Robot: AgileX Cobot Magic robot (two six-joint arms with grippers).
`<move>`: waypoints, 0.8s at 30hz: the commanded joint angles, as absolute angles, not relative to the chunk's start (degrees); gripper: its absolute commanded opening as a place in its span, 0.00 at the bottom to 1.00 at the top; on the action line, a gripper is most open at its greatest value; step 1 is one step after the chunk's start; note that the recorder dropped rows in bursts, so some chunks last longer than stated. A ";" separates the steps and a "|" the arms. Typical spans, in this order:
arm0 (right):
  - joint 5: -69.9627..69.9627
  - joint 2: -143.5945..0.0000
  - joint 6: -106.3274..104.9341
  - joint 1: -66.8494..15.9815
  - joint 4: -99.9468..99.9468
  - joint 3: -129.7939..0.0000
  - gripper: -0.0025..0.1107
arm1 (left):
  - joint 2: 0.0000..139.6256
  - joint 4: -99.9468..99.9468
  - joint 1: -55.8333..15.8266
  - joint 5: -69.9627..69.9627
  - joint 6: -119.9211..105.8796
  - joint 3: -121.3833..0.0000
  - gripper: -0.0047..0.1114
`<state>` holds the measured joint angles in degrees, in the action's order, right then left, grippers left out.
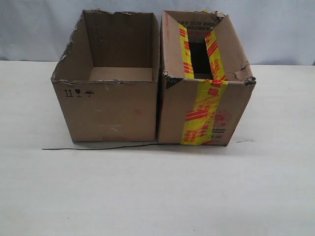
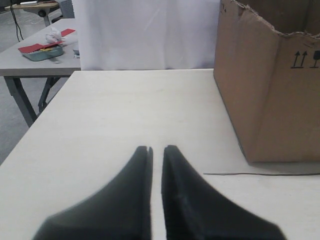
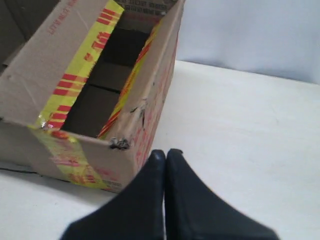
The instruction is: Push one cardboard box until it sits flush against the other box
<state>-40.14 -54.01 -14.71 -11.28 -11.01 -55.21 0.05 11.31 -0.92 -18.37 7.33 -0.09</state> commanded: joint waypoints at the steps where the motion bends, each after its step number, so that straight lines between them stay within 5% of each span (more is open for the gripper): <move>1: -38.78 -37.26 -12.55 -14.67 -9.61 -44.32 0.02 | 0.00 10.91 -1.39 -17.68 7.55 0.00 0.04; 9: -32.07 -13.99 -13.80 -15.91 -11.23 -24.28 0.02 | 0.00 10.91 -1.39 -17.68 7.55 0.00 0.04; 14: -20.85 -12.13 -24.76 -17.00 -13.63 -15.93 0.02 | 0.00 10.91 -1.39 -17.68 7.55 0.00 0.04; 24: -24.05 -12.13 -23.07 -17.48 -17.75 -13.36 0.02 | 0.00 10.91 -1.39 -17.68 7.55 0.00 0.04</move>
